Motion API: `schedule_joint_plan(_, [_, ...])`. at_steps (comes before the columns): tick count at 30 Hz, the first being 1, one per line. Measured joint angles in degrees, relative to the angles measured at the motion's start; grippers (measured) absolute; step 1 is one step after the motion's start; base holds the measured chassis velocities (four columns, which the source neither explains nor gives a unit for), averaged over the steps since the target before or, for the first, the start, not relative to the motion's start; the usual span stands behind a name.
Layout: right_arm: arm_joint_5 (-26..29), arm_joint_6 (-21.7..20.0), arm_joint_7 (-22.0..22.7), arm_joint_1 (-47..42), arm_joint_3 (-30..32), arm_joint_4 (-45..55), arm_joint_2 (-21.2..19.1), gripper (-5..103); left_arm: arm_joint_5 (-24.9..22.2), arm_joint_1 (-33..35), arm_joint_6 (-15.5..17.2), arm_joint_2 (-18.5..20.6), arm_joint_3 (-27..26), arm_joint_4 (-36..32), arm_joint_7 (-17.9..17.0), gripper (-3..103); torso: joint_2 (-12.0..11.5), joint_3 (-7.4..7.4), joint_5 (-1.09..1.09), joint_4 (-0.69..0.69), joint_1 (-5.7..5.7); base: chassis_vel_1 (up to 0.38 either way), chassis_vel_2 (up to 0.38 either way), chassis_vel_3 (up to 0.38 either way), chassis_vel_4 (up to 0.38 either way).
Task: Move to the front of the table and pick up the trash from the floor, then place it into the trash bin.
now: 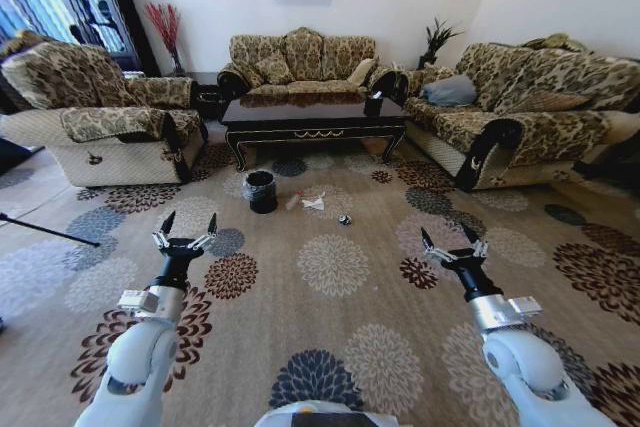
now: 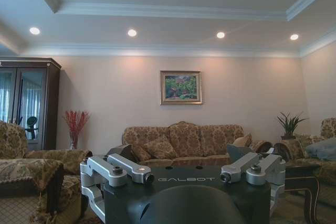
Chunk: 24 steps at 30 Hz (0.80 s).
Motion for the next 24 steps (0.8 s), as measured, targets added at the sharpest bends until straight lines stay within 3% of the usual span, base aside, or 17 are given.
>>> schedule_joint_plan(12, [-0.54, 1.05, 1.01, -0.37, 0.03, -0.59, 0.28, 100, -0.90, 0.63, 0.30, 0.16, -0.54, -2.85, -0.43, 100, -3.01, -1.76, 0.00, 0.00, -1.25, 0.000, 0.000, 0.000, 0.000])
schedule_joint_plan(24, [-0.84, 1.82, 2.17, -0.11, 0.43, -2.87, 0.56, 100, -6.19, 0.23, 1.58, 0.88, -1.93, -7.64, -1.36, 100, -6.01, -3.57, 0.01, 0.00, -2.43, 0.000, 0.000, 0.000, 0.000])
